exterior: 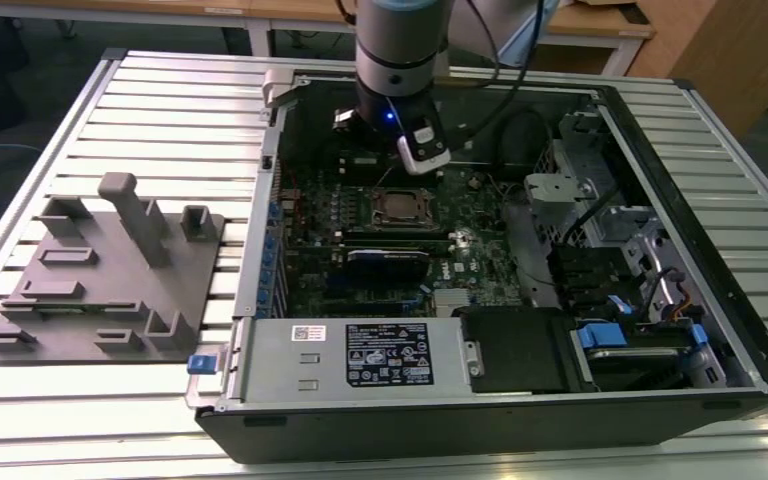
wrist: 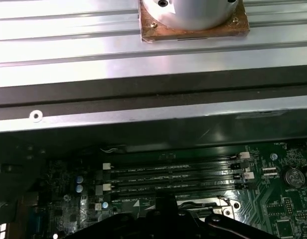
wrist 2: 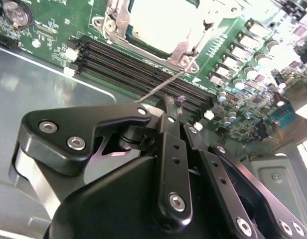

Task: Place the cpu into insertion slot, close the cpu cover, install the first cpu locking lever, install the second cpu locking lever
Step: 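Install the first cpu locking lever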

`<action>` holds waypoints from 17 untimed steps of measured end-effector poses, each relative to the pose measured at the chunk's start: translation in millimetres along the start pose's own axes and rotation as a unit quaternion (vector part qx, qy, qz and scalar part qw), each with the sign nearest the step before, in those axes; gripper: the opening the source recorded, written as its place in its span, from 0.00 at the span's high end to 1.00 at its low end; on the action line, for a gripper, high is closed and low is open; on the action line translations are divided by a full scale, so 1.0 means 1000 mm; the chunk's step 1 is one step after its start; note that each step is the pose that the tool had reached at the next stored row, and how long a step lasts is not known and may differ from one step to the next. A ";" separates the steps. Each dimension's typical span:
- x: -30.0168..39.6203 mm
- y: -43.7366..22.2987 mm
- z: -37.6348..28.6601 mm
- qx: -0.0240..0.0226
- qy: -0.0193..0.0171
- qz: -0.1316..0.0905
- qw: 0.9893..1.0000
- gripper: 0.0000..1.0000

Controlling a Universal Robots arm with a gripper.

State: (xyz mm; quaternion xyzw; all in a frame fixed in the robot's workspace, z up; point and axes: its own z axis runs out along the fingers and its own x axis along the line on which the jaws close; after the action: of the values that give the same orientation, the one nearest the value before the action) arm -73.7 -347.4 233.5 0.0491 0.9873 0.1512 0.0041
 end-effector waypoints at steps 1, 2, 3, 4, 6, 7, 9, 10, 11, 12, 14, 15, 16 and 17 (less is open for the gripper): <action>-0.0013 -0.0001 0.0006 0.000 0.000 0.000 1.000 0.90; -0.0026 -0.0001 0.0012 0.001 0.000 0.000 1.000 0.90; -0.0039 -0.0001 0.0017 0.001 0.000 0.000 1.000 0.90; -0.0052 -0.0002 0.0022 0.002 0.000 0.000 1.000 0.90; -0.0072 -0.0002 0.0028 0.003 0.000 0.000 1.000 0.90; -0.0075 -0.0002 0.0029 0.004 0.000 0.000 1.000 0.90; -0.0075 -0.0002 0.0028 0.004 0.000 0.000 1.000 0.90; -0.0075 -0.0002 0.0028 0.004 0.000 0.000 1.000 0.90; -0.0075 -0.0002 0.0029 0.004 0.000 0.000 1.000 0.90; -0.0076 -0.0003 0.0037 0.004 -0.001 0.000 1.000 0.90; -0.0076 -0.0013 0.0065 0.005 -0.001 0.000 1.000 0.90; -0.0076 -0.0017 0.0080 0.006 -0.001 0.000 1.000 0.90; -0.0077 -0.0021 0.0093 0.006 -0.002 0.000 1.000 0.90; -0.0080 -0.0025 0.0104 0.007 -0.002 0.000 1.000 0.90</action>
State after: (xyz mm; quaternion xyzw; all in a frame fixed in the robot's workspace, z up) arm -65.7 -347.4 222.7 0.0489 0.9883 0.1442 0.0055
